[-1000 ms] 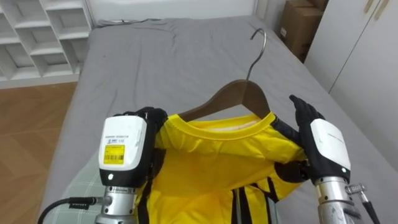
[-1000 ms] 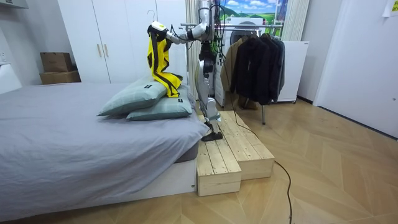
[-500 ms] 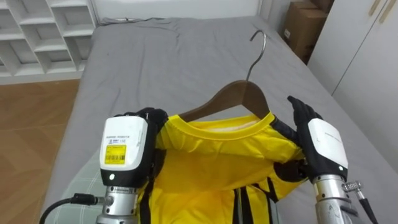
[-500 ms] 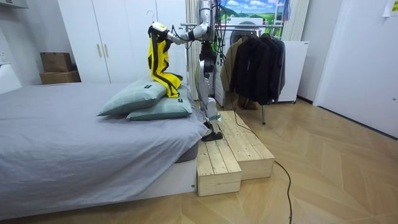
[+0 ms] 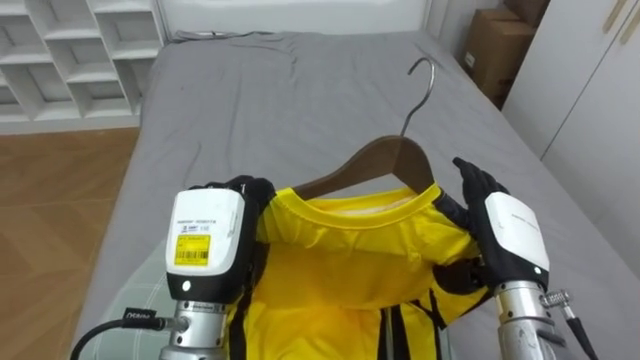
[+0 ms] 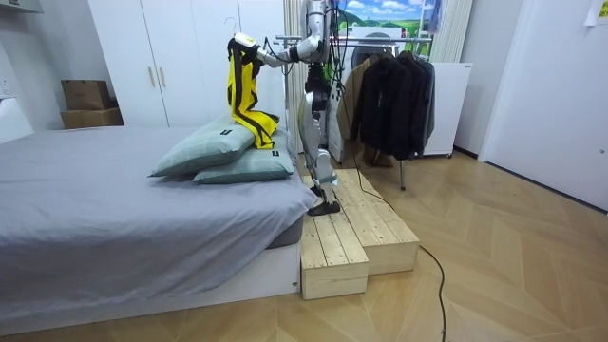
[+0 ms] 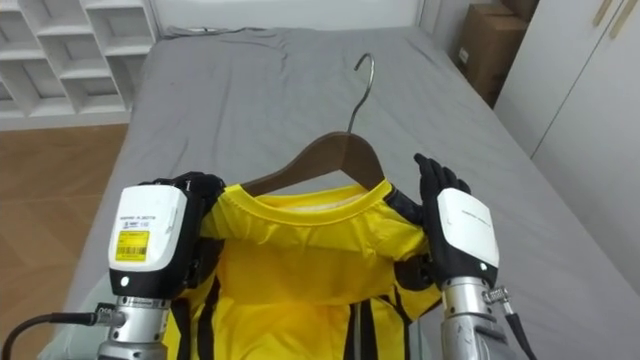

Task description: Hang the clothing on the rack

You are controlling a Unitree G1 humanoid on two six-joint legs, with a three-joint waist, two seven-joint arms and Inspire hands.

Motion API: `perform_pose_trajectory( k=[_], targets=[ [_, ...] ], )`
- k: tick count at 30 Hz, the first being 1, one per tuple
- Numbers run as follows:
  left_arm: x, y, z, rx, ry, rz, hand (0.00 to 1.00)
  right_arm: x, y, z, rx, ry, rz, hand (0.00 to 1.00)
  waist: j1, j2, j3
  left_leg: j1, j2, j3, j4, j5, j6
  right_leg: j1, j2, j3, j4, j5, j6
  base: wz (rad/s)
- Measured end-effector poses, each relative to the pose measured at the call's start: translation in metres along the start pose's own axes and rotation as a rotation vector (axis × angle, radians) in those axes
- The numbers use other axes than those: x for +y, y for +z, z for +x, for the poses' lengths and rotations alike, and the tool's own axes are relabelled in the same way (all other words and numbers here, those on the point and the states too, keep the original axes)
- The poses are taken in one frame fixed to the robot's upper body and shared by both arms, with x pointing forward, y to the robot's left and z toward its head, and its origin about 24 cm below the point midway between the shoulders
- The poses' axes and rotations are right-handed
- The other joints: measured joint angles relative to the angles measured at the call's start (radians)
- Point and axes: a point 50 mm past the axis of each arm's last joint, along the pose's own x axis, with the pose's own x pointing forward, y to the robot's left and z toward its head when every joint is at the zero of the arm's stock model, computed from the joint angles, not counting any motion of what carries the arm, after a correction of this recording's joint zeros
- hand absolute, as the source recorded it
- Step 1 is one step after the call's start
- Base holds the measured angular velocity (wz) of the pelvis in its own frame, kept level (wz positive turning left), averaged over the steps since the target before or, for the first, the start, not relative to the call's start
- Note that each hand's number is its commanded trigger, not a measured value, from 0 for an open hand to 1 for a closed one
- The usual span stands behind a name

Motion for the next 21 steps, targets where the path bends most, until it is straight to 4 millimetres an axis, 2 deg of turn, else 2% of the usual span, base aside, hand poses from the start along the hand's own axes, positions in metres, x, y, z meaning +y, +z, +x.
perform_pose_trajectory(
  k=[9,21],
  targets=[
    [-0.001,-0.001,0.001,0.025,-0.006,0.014,1.0,0.008,0.009,0.008,-0.024,0.018,-0.003,0.0,-0.003,0.001,-0.0006,0.0,0.0,0.002,0.0,0.0,0.0,0.0,0.0,0.001,0.002,0.001,-0.001,0.0],
    [-0.004,0.0,0.0,0.038,-0.039,0.019,1.0,0.014,0.007,0.007,-0.009,0.035,-0.008,0.0,-0.006,0.003,0.0007,0.002,0.0,-0.003,0.004,0.0,0.0,0.008,0.0,-0.005,0.002,0.001,-0.001,0.01]
  ],
)
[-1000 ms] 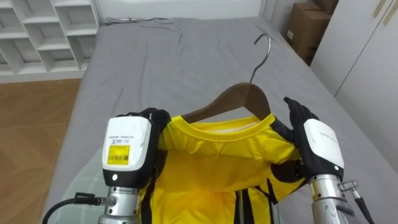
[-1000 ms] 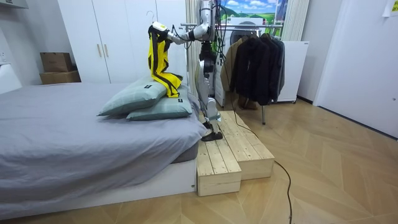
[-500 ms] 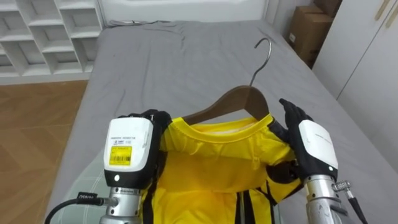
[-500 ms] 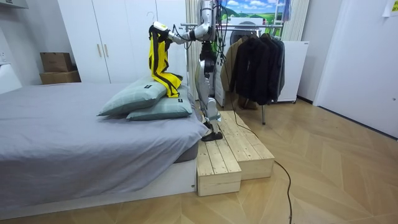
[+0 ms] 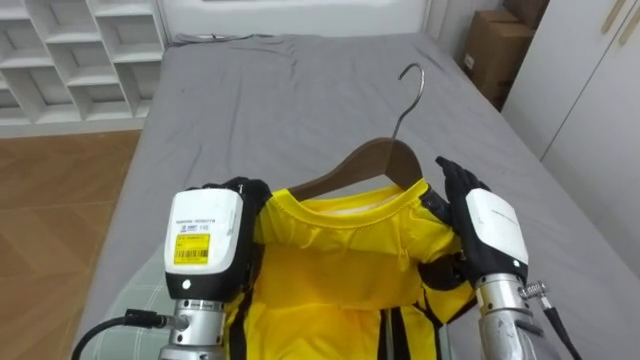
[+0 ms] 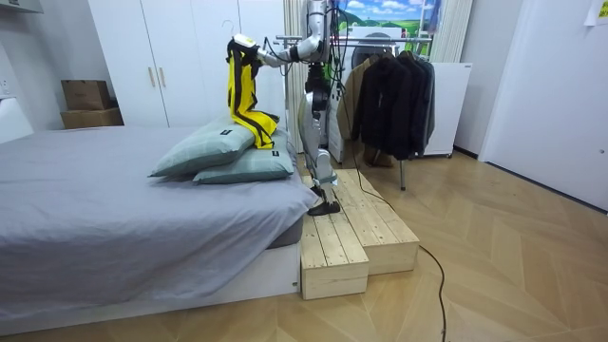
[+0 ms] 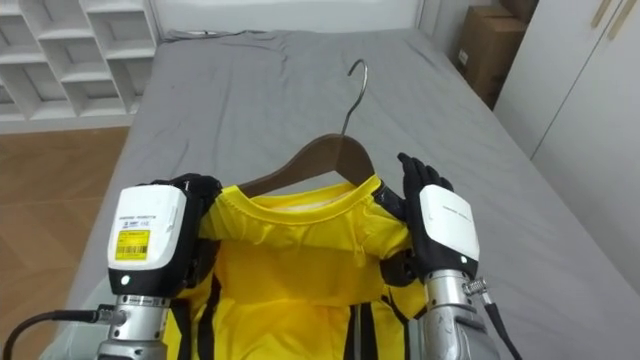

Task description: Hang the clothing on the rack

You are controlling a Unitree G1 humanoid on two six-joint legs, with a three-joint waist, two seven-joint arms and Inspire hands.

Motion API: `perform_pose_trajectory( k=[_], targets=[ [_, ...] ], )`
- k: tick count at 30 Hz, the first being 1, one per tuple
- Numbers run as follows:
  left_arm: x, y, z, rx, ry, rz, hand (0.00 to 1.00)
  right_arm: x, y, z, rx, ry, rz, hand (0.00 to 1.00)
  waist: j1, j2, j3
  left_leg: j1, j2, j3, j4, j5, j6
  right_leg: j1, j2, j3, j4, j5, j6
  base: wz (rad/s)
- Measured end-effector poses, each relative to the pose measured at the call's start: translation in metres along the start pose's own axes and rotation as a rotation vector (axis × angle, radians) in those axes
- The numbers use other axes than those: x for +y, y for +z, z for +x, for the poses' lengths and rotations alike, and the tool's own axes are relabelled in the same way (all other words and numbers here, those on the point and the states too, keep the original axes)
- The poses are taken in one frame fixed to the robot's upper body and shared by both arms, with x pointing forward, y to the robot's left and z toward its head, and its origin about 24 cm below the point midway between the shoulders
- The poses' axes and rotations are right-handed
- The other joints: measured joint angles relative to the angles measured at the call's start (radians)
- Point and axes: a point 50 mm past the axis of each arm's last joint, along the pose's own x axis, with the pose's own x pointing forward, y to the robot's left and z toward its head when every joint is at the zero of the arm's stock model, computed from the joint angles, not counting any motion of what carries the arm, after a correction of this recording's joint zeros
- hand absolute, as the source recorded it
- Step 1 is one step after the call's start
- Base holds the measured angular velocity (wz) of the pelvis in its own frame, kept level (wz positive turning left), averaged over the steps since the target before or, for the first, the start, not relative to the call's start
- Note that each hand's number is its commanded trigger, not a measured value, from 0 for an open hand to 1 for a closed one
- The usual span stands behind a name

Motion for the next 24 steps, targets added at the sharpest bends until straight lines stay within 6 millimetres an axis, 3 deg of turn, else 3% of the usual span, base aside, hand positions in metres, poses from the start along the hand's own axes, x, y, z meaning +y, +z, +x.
perform_pose_trajectory(
  k=[10,11,12,13,24],
  targets=[
    [-0.002,0.003,-0.001,0.004,-0.013,0.002,1.0,0.003,-0.003,-0.001,0.017,0.002,-0.001,0.0,-0.003,0.0,0.0008,-0.002,0.0,-0.001,0.002,0.0,0.0,0.0,0.0,-0.001,-0.003,0.0,0.0,0.0],
    [-0.003,0.003,-0.001,0.003,-0.016,0.002,1.0,0.003,-0.004,-0.002,0.021,0.005,-0.003,0.32,-0.002,0.0,0.001,-0.002,0.0,-0.001,0.002,0.0,0.0,0.0,0.0,-0.001,-0.004,0.0,0.0,0.0],
    [-0.003,0.004,-0.002,0.004,-0.023,0.003,1.0,0.004,-0.005,-0.002,0.025,0.009,-0.004,0.7,-0.002,0.0,0.0011,-0.003,0.0,-0.001,0.002,0.0,0.0,0.0,0.0,-0.002,-0.005,0.0,0.0,0.0],
    [-0.003,0.004,-0.002,0.004,-0.027,0.003,1.0,0.005,-0.006,-0.002,0.027,0.011,-0.006,1.0,-0.003,0.0,0.0012,-0.003,0.0,-0.001,0.002,0.0,0.0,0.0,0.0,-0.002,-0.005,0.0,0.0,0.0],
    [-0.005,0.002,-0.002,0.022,-0.062,0.017,1.0,0.014,-0.011,-0.006,0.043,0.058,-0.029,1.0,-0.008,-0.003,0.0031,-0.002,0.0,-0.001,0.002,0.0,0.0,0.009,0.0,-0.006,-0.016,0.0,0.0,0.01]
  ],
)
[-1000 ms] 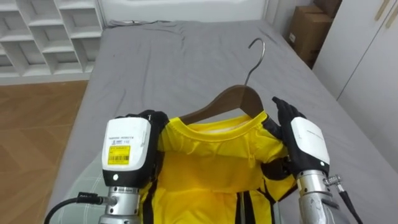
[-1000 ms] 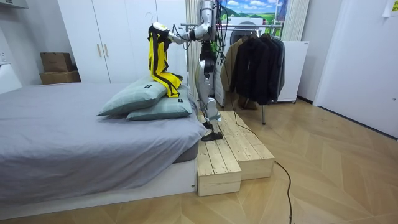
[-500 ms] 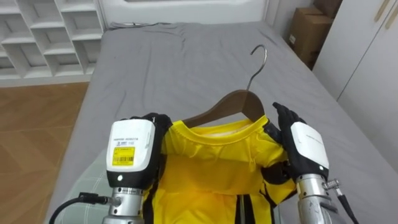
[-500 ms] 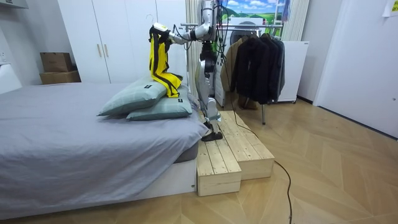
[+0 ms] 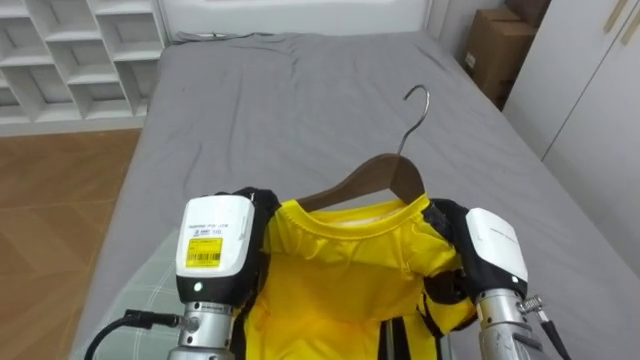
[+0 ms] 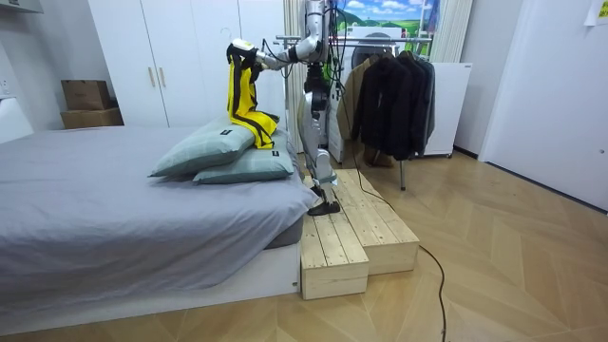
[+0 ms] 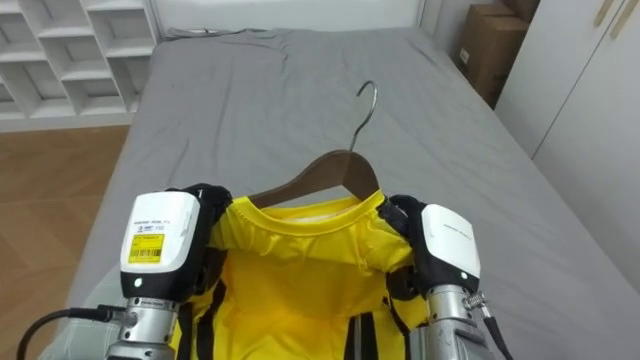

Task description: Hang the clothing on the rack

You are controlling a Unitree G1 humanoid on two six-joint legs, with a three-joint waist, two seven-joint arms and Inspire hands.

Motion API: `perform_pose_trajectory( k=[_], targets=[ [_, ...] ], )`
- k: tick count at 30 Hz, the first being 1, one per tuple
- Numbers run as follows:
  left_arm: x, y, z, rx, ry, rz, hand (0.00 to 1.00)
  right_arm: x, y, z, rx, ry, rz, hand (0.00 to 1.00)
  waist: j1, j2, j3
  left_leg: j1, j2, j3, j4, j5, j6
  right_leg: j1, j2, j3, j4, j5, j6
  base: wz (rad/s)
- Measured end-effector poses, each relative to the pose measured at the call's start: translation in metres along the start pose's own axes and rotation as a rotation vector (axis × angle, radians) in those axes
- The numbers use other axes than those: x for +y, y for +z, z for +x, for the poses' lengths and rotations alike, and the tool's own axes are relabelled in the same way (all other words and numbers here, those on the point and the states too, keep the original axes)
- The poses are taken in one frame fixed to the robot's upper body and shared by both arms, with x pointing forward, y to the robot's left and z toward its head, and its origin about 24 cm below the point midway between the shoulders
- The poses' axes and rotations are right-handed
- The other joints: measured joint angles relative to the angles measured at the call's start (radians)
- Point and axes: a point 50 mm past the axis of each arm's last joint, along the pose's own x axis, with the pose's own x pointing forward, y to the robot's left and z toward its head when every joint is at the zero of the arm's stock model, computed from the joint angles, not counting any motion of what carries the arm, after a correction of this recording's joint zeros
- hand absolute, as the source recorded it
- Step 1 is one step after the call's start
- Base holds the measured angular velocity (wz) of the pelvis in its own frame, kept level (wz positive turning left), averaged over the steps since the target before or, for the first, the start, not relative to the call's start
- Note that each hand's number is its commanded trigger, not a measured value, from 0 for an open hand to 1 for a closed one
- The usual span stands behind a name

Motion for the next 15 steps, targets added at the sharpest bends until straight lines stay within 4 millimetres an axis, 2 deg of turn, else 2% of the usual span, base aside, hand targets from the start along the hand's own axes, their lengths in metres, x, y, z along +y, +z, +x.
perform_pose_trajectory(
  k=[11,15],
  targets=[
    [-0.0004,-0.001,0.0003,0.007,-0.014,0.003,1.0,0.0016,-0.0029,-0.0007,0.021,0.007,-0.012,1.0,-0.002,-0.001,0.0007,0.0,0.0,-0.001,-0.001,0.0,0.0,0.002,-0.001,-0.004,-0.001,0.0,0.0,0.0],
    [0.0009,-0.0047,0.0017,0.031,-0.013,0.005,1.0,0.0009,-0.0023,-0.0005,0.01,0.004,-0.013,1.0,-0.014,-0.001,0.0006,-0.002,0.0,-0.002,-0.001,0.0,0.0,0.003,0.0,-0.004,-0.004,0.0,0.0,0.0]
  ],
)
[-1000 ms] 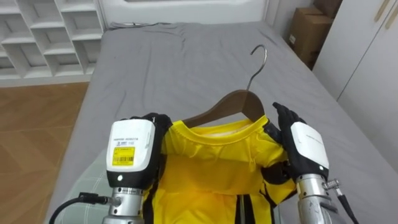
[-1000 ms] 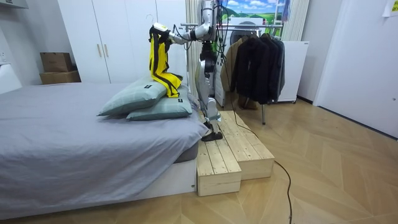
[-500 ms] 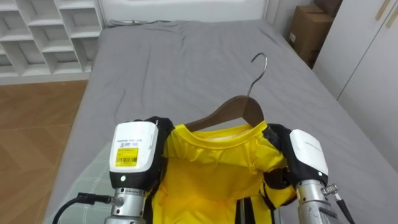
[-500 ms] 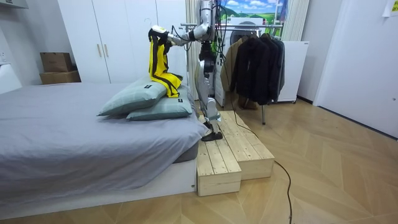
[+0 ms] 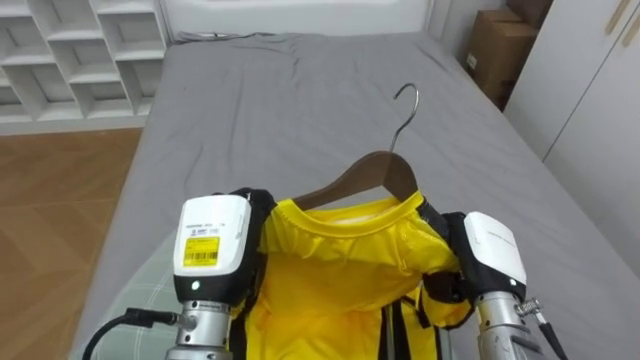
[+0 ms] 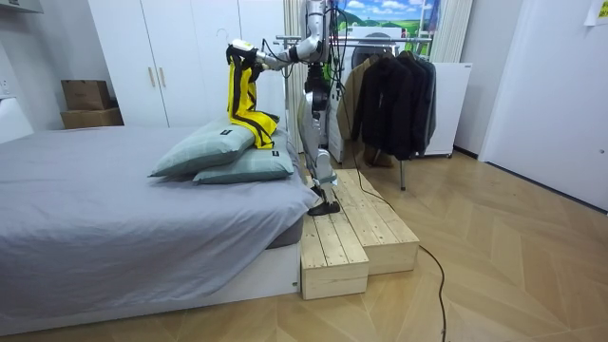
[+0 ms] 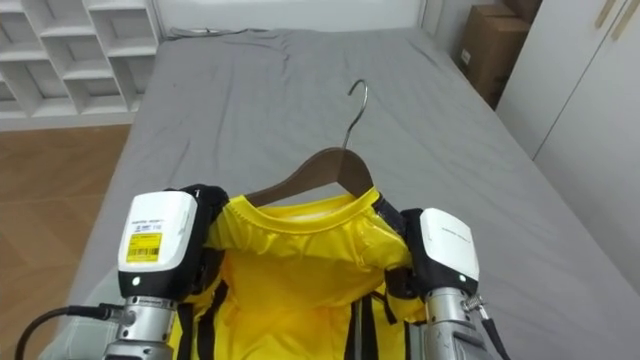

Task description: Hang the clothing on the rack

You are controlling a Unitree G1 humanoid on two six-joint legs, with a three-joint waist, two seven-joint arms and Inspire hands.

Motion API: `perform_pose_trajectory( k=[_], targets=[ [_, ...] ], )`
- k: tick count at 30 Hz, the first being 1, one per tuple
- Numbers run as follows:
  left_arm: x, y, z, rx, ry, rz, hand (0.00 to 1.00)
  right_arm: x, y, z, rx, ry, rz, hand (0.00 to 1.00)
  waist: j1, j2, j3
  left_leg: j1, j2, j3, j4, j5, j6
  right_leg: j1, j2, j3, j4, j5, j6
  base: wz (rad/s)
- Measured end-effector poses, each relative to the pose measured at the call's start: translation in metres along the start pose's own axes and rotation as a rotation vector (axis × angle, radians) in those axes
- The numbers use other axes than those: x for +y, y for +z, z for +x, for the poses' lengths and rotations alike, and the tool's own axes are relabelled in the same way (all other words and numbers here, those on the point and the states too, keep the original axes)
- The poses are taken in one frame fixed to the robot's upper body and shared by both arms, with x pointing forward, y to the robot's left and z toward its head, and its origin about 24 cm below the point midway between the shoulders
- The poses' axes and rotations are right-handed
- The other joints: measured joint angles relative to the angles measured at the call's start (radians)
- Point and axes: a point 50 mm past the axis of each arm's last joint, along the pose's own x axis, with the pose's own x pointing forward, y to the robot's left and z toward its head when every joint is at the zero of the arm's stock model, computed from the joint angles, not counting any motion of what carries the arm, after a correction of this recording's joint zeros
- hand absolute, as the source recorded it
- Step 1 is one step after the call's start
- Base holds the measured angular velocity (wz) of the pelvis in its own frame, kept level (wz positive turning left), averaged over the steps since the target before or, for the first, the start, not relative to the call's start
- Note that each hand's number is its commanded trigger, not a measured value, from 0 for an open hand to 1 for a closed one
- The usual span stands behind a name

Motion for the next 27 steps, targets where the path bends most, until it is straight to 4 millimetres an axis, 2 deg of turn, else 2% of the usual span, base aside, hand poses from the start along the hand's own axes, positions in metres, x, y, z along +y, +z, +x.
perform_pose_trajectory(
  k=[16,21,22,23,24,25,27],
  targets=[
    [-0.0007,0.0015,-0.0001,0.009,-0.002,-0.02,1.0,-0.001,-0.001,0.0004,0.006,-0.004,0.001,1.0,-0.014,0.003,-0.0017,-0.001,0.0,0.003,0.001,0.0,0.0,-0.003,0.0,0.0,-0.002,0.001,0.0,-0.01],
    [-0.0016,0.003,-0.0008,0.003,-0.006,-0.023,1.0,0.0003,-0.0039,-0.0011,0.017,0.001,0.0,1.0,-0.018,0.008,-0.0048,0.002,0.0,0.002,0.001,0.0,0.0,0.0,-0.001,-0.002,0.0,0.001,0.0,0.0],
    [-0.0017,0.0032,-0.0009,0.002,-0.007,-0.023,0.84,0.0005,-0.0041,-0.0013,0.017,0.001,0.0,1.0,-0.019,0.008,-0.005,0.002,0.0,0.002,0.001,0.0,0.0,0.0,-0.001,-0.002,0.0,0.001,0.0,0.0],
    [-0.0018,0.0033,-0.001,0.001,-0.008,-0.022,0.57,0.0007,-0.0047,-0.0015,0.019,0.001,-0.001,1.0,-0.023,0.009,-0.0054,0.003,0.0,0.002,0.001,0.0,0.0,0.001,-0.001,-0.003,0.0,0.001,0.0,0.04],
    [-0.002,0.0037,-0.0012,-0.001,-0.009,-0.022,0.15,0.0011,-0.0056,-0.0019,0.023,-0.003,-0.001,1.0,-0.028,0.009,-0.0059,0.003,0.0,0.001,0.002,0.0,0.0,0.002,-0.001,-0.005,0.001,0.001,0.0,0.04],
    [-0.0022,0.0039,-0.0013,-0.002,-0.01,-0.022,0.0,0.0013,-0.0059,-0.0023,0.024,-0.003,0.001,1.0,-0.03,0.01,-0.0067,0.003,0.0,0.001,0.002,0.0,0.0,0.003,-0.001,-0.005,0.001,0.001,0.0,0.0],
    [-0.003,0.0054,-0.002,-0.008,-0.015,-0.023,0.0,0.0028,-0.0086,-0.0053,0.034,-0.005,0.004,1.0,-0.031,0.012,-0.0088,0.004,0.0,0.002,0.003,0.0,0.0,0.004,-0.001,-0.004,0.001,0.002,0.0,0.0]
  ],
)
